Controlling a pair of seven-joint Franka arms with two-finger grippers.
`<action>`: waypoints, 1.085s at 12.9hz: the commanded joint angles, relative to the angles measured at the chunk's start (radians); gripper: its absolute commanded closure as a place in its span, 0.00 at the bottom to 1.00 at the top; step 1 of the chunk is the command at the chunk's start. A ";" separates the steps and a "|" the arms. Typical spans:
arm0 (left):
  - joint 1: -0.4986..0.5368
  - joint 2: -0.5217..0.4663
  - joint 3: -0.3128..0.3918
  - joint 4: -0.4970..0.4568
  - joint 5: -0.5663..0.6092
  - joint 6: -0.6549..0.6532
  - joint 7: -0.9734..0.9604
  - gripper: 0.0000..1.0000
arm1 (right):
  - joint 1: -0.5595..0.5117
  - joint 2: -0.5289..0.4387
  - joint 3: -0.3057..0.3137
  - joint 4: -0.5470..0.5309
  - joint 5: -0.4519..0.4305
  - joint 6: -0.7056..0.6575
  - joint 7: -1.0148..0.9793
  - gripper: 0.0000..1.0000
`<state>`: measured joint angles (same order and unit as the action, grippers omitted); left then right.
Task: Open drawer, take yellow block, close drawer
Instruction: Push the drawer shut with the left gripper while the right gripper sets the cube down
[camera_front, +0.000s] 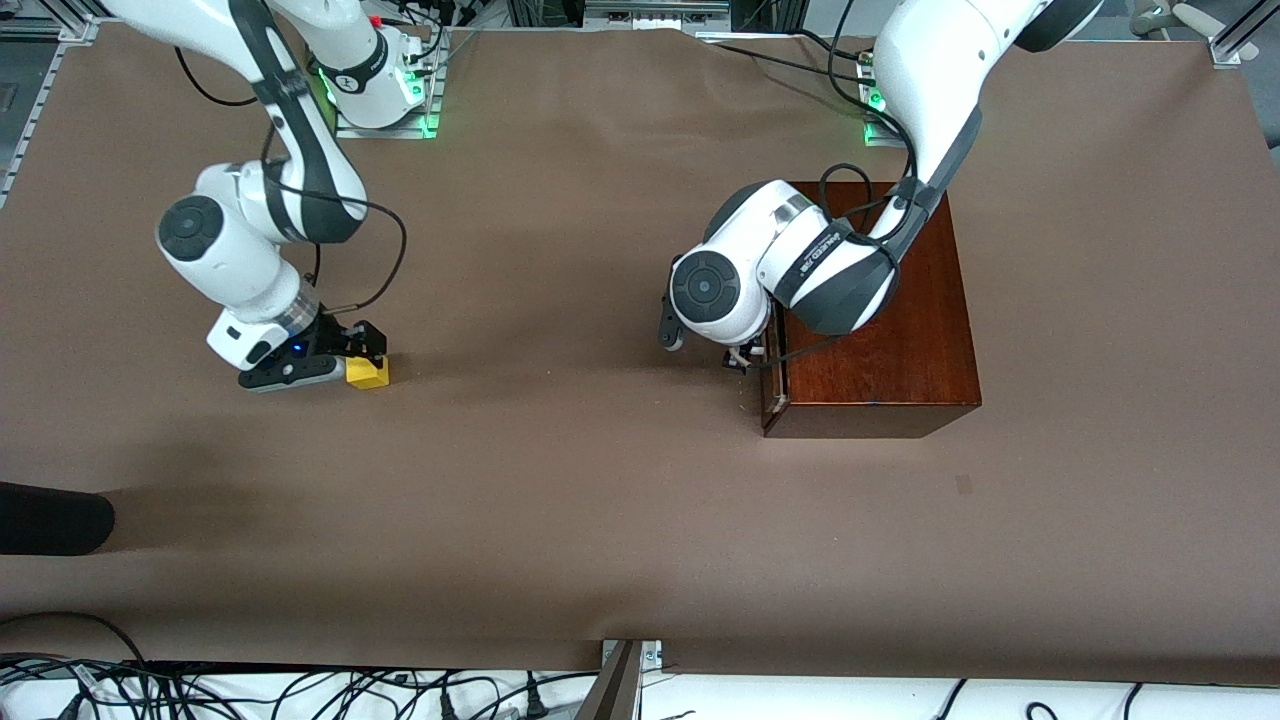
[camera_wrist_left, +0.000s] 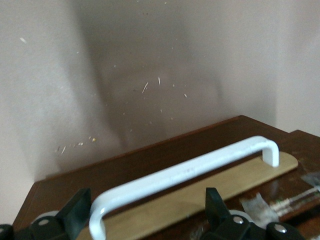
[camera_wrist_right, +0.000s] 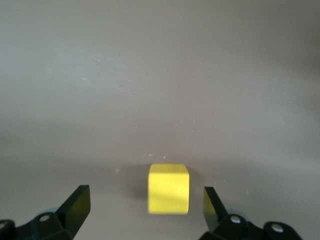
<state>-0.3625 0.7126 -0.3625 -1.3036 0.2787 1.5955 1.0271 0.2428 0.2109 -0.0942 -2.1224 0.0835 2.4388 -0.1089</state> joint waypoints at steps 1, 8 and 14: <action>0.027 -0.064 -0.003 -0.040 0.019 -0.058 0.011 0.00 | -0.028 -0.065 0.024 0.134 -0.013 -0.240 0.009 0.00; 0.024 -0.056 0.000 -0.048 0.019 -0.061 -0.142 0.00 | -0.030 -0.129 -0.002 0.527 -0.047 -0.800 -0.009 0.00; 0.020 -0.073 -0.013 -0.031 0.010 -0.072 -0.232 0.00 | -0.026 -0.179 -0.047 0.550 -0.057 -0.850 -0.094 0.00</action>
<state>-0.3450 0.6771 -0.3659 -1.3154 0.2786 1.5473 0.8443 0.2239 0.0405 -0.1422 -1.5762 0.0437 1.6087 -0.1798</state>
